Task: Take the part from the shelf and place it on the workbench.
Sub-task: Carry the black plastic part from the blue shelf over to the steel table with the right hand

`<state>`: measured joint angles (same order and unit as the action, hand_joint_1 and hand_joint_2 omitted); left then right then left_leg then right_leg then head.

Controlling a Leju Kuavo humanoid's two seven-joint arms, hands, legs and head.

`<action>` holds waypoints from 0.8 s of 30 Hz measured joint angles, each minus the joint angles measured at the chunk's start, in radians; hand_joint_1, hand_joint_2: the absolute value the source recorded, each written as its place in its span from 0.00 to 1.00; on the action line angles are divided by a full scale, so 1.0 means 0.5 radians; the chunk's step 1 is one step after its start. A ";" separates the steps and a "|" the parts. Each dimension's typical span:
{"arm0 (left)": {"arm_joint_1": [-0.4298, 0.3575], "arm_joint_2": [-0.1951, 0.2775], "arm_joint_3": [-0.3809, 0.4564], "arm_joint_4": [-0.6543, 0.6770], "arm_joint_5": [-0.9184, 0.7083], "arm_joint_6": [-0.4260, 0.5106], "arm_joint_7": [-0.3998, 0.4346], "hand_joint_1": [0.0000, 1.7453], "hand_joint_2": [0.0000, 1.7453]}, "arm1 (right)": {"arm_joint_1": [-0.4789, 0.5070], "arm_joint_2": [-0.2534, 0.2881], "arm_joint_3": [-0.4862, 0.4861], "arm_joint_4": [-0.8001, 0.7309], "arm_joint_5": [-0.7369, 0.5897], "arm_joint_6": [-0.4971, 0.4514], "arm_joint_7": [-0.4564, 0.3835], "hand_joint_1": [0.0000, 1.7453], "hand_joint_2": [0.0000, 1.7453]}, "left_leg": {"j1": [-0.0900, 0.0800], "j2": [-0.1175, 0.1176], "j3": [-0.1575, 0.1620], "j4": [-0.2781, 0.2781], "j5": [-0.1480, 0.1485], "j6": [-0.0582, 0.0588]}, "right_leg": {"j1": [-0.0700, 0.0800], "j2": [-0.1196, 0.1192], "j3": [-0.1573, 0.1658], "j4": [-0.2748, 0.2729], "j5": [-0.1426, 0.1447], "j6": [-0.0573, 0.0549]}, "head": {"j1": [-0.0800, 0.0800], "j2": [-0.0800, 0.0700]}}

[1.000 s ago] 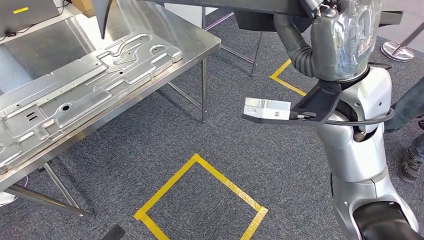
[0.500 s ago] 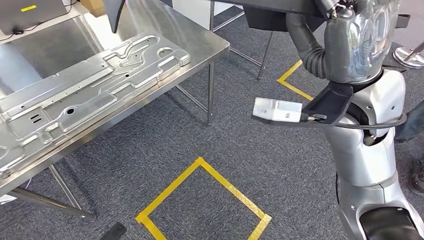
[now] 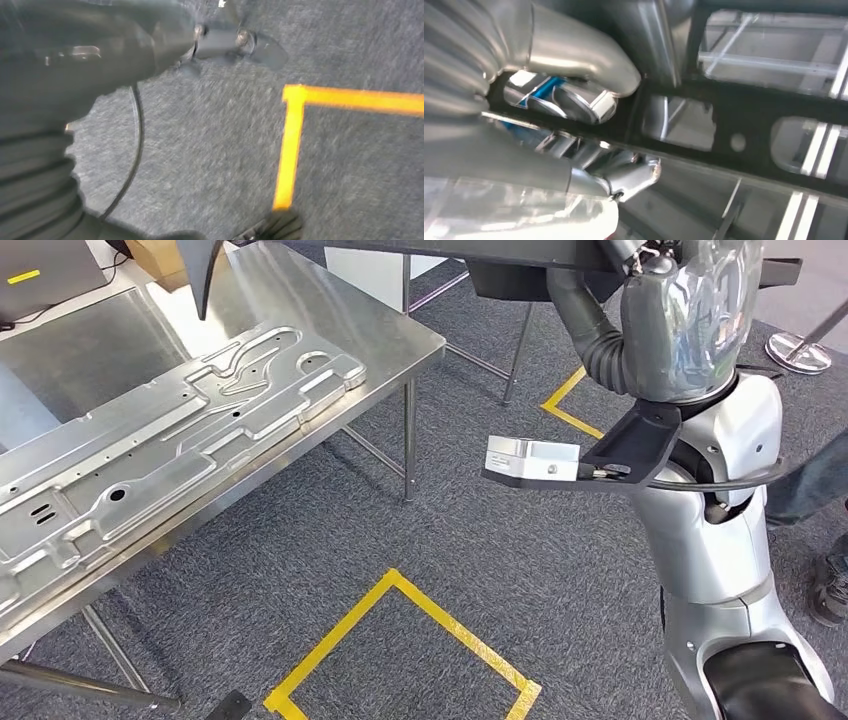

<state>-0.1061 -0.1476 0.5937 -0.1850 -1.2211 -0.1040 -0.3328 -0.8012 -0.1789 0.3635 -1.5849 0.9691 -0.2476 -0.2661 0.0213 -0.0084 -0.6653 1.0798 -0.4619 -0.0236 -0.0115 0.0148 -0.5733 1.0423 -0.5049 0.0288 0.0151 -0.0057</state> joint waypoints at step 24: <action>0.001 -0.006 -0.011 -0.002 0.000 -0.009 0.001 0.00 1.00 | 0.002 0.007 -0.005 -0.002 0.005 -0.011 0.001 1.00 1.00 | -0.008 -0.001 -0.112 0.465 -0.291 -0.011 | 0.028 -0.013 -0.059 -0.055 0.118 -0.086 | 0.023 0.000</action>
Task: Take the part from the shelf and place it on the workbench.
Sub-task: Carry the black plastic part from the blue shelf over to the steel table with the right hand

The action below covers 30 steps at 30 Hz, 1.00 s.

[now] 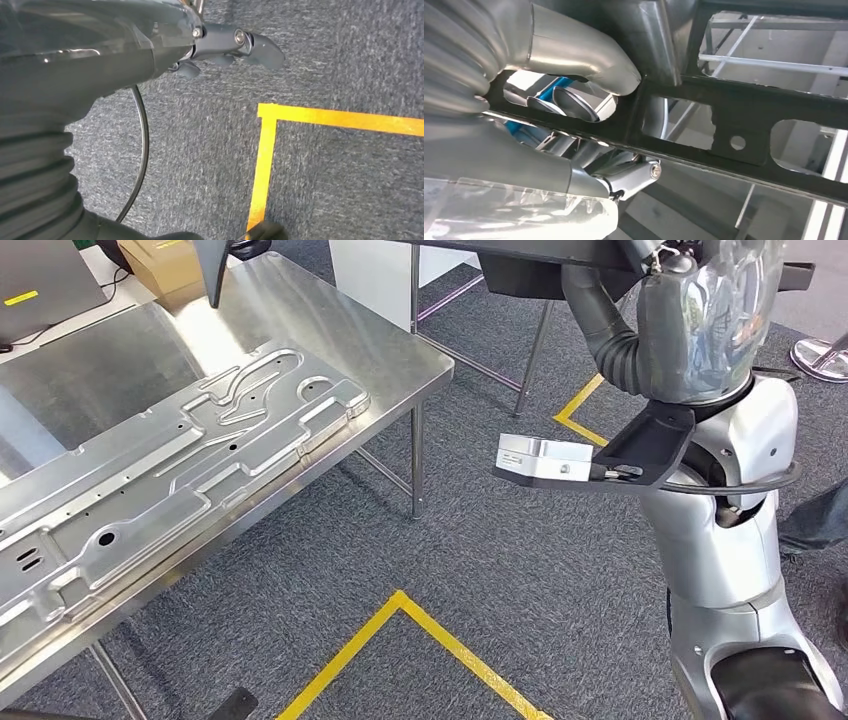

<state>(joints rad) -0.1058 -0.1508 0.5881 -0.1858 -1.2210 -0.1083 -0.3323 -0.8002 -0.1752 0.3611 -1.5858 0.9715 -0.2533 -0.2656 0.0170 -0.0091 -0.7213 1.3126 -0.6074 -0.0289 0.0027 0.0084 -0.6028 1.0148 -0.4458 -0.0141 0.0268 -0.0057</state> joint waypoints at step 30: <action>-0.009 -0.008 -0.006 0.000 0.006 -0.011 0.010 0.00 1.00 | -0.018 0.008 0.000 0.002 0.019 0.005 0.002 1.00 1.00 | -0.010 -0.001 0.018 0.019 -0.020 0.011 | 0.017 -0.001 -0.025 -0.008 0.025 -0.012 | 0.009 0.000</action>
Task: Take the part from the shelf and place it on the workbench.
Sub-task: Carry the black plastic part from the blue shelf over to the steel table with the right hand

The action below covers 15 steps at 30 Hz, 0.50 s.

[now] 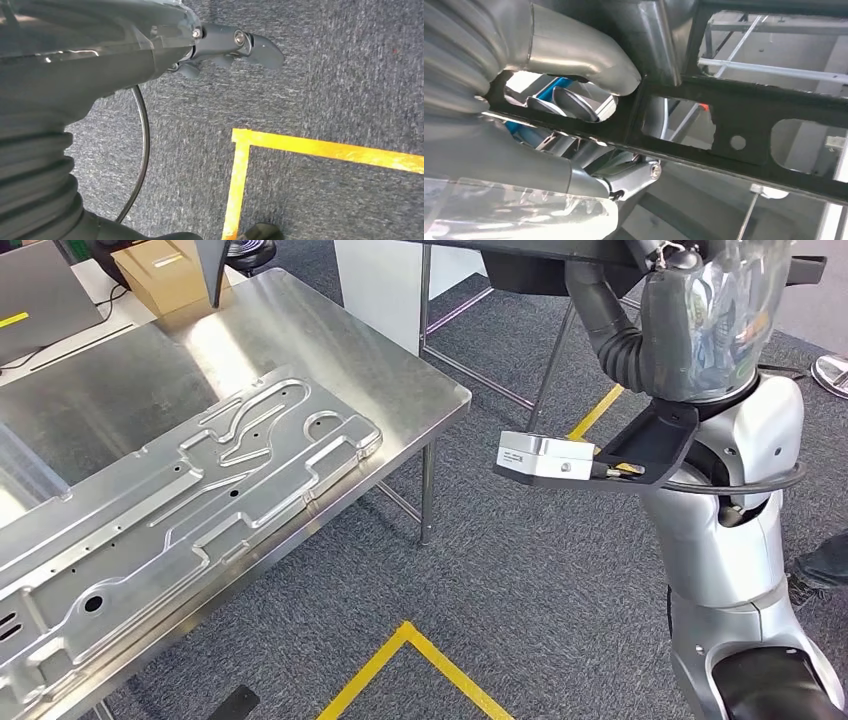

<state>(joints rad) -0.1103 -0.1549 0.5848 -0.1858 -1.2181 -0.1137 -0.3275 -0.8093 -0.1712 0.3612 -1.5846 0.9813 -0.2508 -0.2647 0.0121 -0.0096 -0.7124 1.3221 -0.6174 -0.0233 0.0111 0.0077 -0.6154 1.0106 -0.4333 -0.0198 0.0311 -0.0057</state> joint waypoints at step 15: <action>0.000 0.006 0.001 -0.002 -0.002 0.000 0.007 0.00 1.00 | -0.008 0.006 -0.002 0.002 0.004 0.020 0.001 1.00 1.00 | 0.027 -0.006 0.172 -0.514 0.285 0.067 | -0.031 0.004 -0.272 0.568 -0.267 0.108 | 0.023 0.000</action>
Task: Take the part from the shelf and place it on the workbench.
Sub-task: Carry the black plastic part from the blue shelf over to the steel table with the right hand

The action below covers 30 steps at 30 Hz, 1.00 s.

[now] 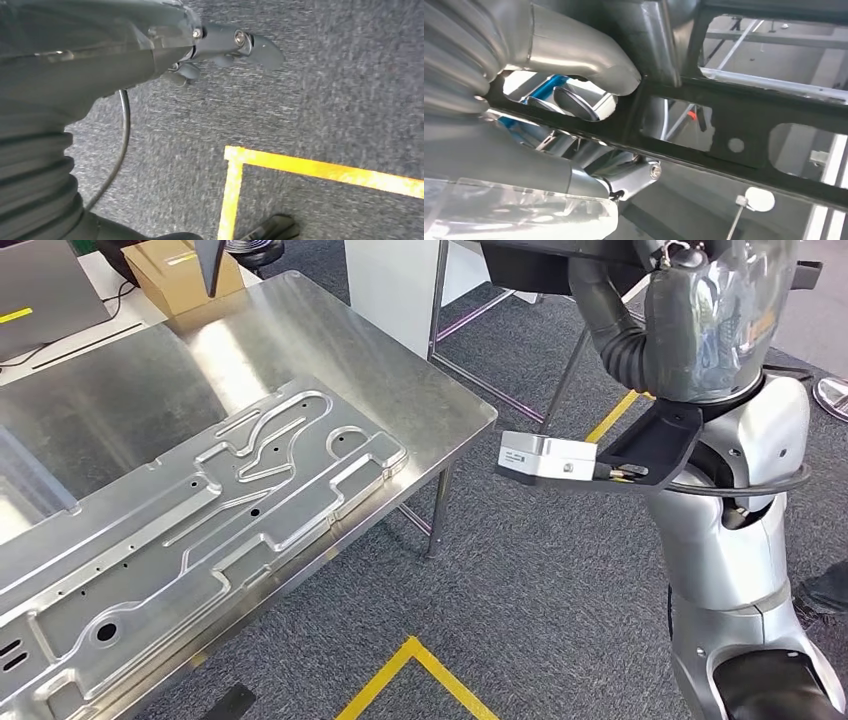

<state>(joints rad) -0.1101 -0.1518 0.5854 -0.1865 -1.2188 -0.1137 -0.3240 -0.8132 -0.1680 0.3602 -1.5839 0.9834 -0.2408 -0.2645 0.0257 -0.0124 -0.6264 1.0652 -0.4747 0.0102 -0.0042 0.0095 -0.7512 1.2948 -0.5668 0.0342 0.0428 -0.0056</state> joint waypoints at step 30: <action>0.003 0.008 0.000 0.000 0.019 0.005 -0.025 0.00 1.00 | 0.016 0.012 0.005 -0.004 0.058 0.006 0.042 1.00 1.00 | -0.011 0.005 -0.043 -0.009 0.047 0.003 | -0.007 0.001 0.065 -0.025 -0.052 -0.007 | 0.001 0.000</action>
<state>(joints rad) -0.1085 -0.1480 0.5852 -0.1865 -1.2095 -0.1110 -0.3367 -0.8053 -0.1620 0.3627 -1.5858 1.0126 -0.2377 -0.2434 0.0204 -0.0100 -0.6480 1.0606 -0.4512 0.0116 -0.0078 0.0098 -0.7184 1.2822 -0.5930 0.0307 0.0432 -0.0057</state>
